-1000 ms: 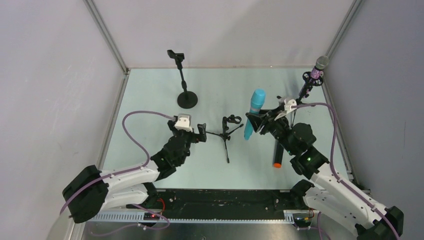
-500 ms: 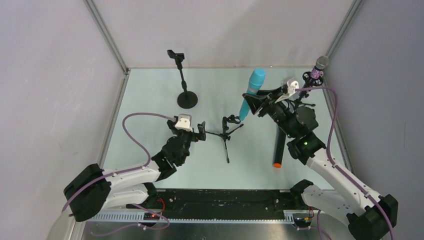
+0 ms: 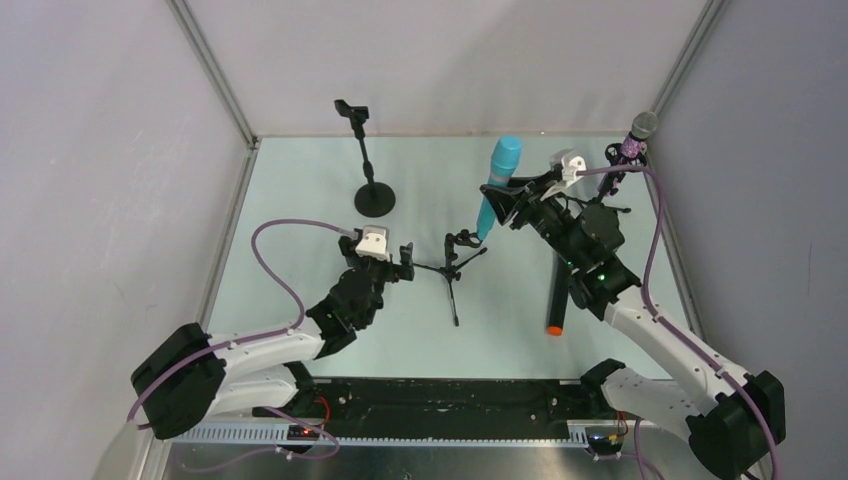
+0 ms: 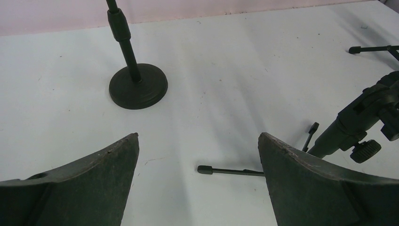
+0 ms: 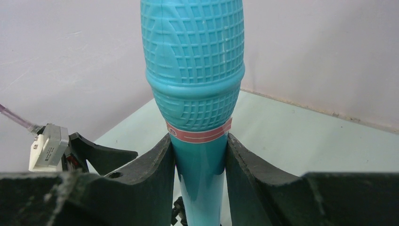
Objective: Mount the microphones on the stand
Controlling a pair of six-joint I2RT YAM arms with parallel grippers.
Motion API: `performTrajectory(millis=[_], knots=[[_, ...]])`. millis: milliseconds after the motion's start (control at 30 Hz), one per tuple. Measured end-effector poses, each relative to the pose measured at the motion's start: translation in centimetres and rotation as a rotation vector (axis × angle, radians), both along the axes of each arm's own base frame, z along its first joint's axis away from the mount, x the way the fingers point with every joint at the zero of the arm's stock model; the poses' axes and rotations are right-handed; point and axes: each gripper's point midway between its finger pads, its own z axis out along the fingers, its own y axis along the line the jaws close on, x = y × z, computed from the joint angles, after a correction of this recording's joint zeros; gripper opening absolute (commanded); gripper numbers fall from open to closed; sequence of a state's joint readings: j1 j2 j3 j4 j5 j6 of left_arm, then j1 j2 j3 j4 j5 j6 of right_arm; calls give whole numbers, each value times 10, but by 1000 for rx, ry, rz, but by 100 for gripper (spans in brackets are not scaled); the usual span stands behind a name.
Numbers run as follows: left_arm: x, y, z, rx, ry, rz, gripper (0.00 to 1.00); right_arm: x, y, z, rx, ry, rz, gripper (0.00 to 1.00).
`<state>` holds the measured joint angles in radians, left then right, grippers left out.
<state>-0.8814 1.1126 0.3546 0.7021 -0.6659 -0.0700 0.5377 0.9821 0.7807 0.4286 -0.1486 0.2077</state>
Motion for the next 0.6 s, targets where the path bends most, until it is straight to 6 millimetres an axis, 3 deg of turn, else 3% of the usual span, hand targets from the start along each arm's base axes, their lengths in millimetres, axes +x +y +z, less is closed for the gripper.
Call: performTrajectory(millis=[600], knots=[[0,0,-2,8,7,0,100,20,10,-15,-10,7,11,0]])
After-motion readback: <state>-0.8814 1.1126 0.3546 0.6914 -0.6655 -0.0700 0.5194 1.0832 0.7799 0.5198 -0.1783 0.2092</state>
